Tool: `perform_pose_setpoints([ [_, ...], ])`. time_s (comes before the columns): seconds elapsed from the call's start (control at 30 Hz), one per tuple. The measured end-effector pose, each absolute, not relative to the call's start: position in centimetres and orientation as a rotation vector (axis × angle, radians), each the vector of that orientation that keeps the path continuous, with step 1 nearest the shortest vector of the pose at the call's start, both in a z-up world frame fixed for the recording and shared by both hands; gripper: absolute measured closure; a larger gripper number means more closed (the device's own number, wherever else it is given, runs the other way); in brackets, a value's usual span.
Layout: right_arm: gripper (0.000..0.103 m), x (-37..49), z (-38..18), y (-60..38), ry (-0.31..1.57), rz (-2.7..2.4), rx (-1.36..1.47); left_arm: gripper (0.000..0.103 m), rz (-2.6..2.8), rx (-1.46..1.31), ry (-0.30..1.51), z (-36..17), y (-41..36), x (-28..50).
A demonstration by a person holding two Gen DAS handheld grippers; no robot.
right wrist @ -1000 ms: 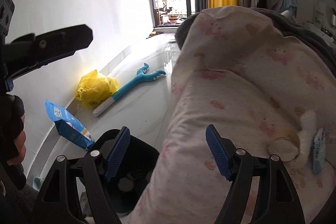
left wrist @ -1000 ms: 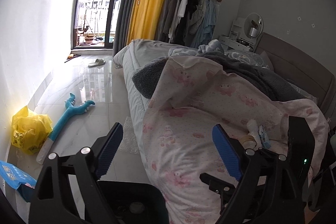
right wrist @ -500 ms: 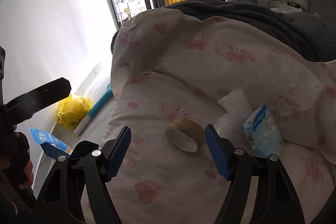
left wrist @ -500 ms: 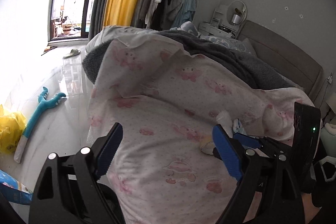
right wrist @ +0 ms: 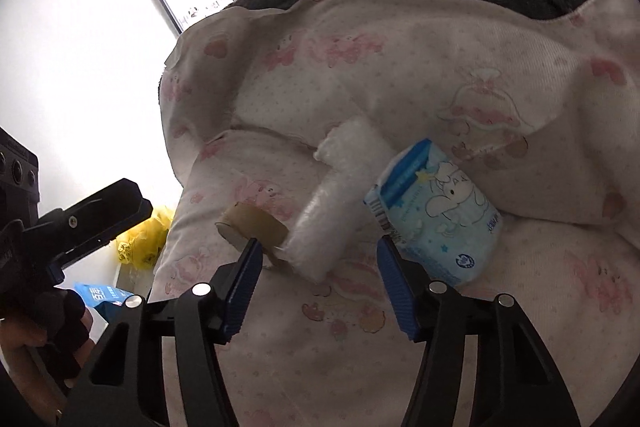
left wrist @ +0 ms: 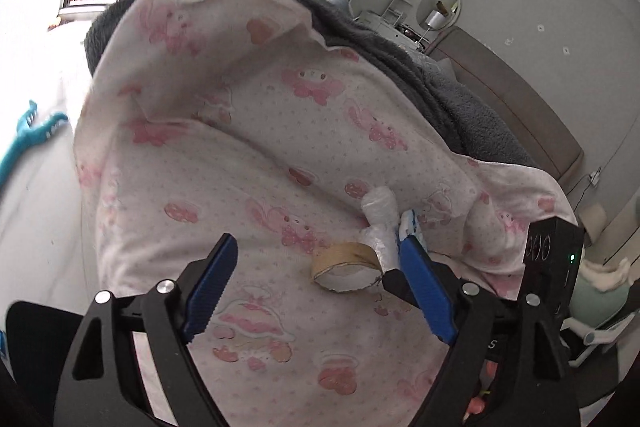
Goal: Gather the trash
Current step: 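Grasp the second brown tape roll with the left gripper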
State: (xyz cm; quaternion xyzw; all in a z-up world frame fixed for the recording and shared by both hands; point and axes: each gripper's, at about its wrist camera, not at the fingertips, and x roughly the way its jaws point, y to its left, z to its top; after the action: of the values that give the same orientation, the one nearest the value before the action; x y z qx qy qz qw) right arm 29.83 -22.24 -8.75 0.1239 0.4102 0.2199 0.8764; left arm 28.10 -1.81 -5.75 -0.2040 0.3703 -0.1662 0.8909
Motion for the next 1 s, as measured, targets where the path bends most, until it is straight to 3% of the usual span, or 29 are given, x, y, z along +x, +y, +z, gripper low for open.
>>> perform_pose_setpoints([
  [0.5, 0.051, 30.0, -9.6, -24.4, 0.866, 0.545, 0.402, 0.033, -0.410, -0.568, 0.876, -10.0, -4.0, 30.7],
  [0.6, 0.051, 30.1, -9.8, -24.1, 0.888, 0.559, 0.402, 0.039, -0.429, -0.553, 0.882, -10.2, -4.6, 30.8],
  [0.67, 0.051, 30.2, -10.0, -24.1, 0.900, 0.560, 0.398, 0.049, -0.435, -0.549, 0.884, -10.4, -4.8, 31.0],
  [1.0, 0.051, 30.4, -10.0, -23.9, 0.910, 0.542, 0.396, 0.050, -0.395, -0.496, 0.819, -9.4, -4.7, 30.3],
])
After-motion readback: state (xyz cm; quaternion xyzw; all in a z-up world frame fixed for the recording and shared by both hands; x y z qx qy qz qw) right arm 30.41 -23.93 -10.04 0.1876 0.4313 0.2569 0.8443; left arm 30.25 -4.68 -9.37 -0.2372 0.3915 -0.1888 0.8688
